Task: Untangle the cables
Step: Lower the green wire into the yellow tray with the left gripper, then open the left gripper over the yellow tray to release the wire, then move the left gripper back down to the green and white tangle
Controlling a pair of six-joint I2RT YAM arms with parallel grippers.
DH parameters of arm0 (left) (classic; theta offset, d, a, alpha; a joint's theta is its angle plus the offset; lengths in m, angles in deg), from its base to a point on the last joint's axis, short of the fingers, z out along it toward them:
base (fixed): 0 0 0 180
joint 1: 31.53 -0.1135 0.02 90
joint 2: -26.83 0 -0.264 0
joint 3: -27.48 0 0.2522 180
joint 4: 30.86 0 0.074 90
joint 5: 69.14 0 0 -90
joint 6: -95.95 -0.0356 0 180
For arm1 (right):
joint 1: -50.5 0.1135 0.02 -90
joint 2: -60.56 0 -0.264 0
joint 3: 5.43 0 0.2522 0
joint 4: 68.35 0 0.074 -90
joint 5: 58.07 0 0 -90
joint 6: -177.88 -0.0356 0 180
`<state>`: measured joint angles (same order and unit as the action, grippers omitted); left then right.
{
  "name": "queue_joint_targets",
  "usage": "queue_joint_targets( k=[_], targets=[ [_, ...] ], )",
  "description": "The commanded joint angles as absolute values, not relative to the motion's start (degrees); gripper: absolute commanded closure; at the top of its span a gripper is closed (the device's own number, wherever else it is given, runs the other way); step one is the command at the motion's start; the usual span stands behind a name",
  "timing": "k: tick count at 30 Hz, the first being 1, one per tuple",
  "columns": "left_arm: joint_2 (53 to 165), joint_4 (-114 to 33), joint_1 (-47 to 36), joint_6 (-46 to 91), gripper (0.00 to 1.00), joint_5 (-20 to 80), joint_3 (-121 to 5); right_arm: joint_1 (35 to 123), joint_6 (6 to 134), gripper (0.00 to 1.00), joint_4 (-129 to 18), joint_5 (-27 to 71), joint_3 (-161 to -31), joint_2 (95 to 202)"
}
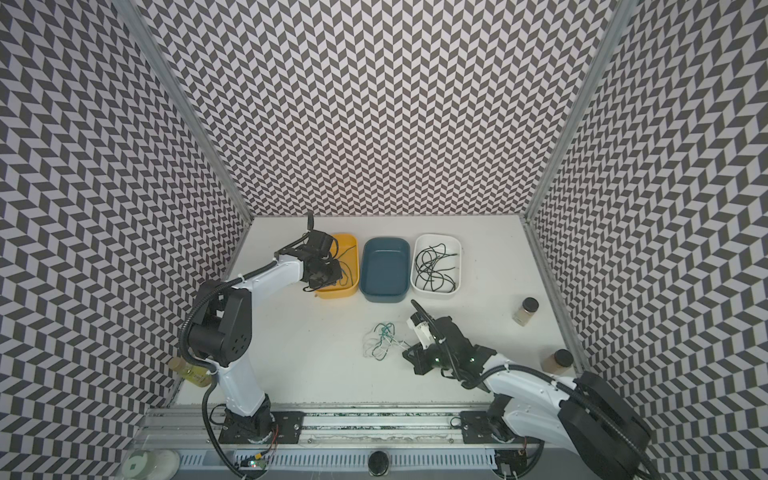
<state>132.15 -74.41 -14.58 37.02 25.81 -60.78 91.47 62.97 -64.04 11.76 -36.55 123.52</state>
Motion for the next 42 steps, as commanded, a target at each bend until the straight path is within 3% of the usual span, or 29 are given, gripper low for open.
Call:
queue_joint_targets(
  k=[1,5,25,31,42],
  targets=[
    [132.12,-74.78,-14.22,36.00,0.90,24.73,-61.37,91.49,63.81,1.00,-66.90,11.23,-37.54,122.68],
    [132.43,-75.85,-14.21,35.34,0.77,24.59,-62.13,91.47,63.91,1.00,-66.81,11.17,-37.60,122.97],
    [119.12,-81.29,-14.20,32.69,0.53,25.63,-66.43,91.72,64.24,1.00,-66.76,11.69,-37.98,123.83],
    [116.25,-83.22,-14.28,31.79,0.48,25.87,-67.27,91.81,64.32,1.00,-66.81,11.75,-38.00,124.23],
    [110.06,-84.09,-14.36,32.39,0.48,28.19,-64.57,91.81,64.41,1.00,-66.48,11.87,-38.07,124.11]
  ],
)
